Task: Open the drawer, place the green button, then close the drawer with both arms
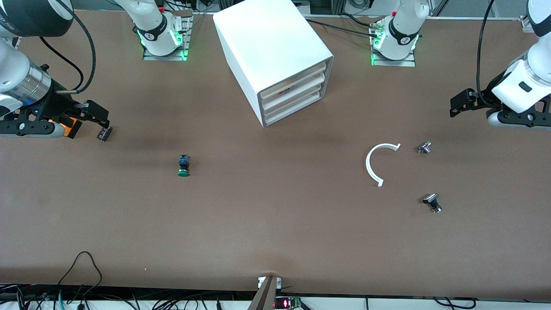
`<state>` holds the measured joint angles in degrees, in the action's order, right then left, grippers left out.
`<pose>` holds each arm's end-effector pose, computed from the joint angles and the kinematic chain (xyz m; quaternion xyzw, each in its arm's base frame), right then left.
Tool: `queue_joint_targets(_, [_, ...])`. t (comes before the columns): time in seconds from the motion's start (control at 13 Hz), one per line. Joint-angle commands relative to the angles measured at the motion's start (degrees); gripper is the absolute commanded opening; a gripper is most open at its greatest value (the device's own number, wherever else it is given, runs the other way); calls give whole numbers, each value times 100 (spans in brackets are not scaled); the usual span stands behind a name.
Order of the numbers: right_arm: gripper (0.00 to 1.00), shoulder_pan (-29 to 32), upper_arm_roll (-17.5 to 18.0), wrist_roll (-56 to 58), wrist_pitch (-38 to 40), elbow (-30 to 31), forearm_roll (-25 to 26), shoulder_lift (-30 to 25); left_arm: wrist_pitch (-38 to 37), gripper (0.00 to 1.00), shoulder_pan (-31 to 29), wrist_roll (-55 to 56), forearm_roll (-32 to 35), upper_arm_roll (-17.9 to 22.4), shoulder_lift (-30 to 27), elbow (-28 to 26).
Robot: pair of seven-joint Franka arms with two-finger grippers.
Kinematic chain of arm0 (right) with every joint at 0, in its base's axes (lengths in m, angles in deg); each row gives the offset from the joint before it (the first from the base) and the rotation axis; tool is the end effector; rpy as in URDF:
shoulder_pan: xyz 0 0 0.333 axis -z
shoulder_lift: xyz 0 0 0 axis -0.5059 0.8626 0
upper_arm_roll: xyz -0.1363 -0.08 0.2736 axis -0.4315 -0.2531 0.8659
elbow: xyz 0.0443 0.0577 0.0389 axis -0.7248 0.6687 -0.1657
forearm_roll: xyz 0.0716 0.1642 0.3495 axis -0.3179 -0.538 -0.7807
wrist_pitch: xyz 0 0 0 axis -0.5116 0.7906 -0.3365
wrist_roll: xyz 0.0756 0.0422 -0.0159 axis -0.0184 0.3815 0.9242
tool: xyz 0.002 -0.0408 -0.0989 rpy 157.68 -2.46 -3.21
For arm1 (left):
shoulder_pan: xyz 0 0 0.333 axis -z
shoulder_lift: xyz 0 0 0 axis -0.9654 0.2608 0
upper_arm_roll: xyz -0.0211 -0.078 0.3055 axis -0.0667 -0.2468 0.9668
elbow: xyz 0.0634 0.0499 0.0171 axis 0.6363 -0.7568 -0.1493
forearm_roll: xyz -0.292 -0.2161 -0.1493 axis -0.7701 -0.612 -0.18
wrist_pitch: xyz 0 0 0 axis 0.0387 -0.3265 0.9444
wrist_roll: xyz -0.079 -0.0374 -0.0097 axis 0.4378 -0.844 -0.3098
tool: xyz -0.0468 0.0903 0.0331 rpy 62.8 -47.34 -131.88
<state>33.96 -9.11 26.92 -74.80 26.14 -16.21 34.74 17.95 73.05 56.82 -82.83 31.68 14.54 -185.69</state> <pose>0.5850 0.0629 0.5701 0.9999 -0.0087 0.0062 0.0005 0.5545 -0.0223 0.5731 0.9994 -0.0235 -0.0236 0.0025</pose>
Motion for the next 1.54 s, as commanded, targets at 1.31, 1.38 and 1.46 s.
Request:
queue_joint_targets(1.31, [100, -348, 66, -147, 35, 332, 76, 230, -381, 99, 51, 60, -273, 2, 176, 345])
queue_joint_targets(1.38, [100, -365, 66, -226, 36, 315, 67, 309, -417, 99, 34, 51, -273, 2, 176, 345])
queue_joint_targets(1.46, [100, -391, 66, -226, 18, 315, 50, 362, -434, 99, 34, 25, -273, 2, 176, 345])
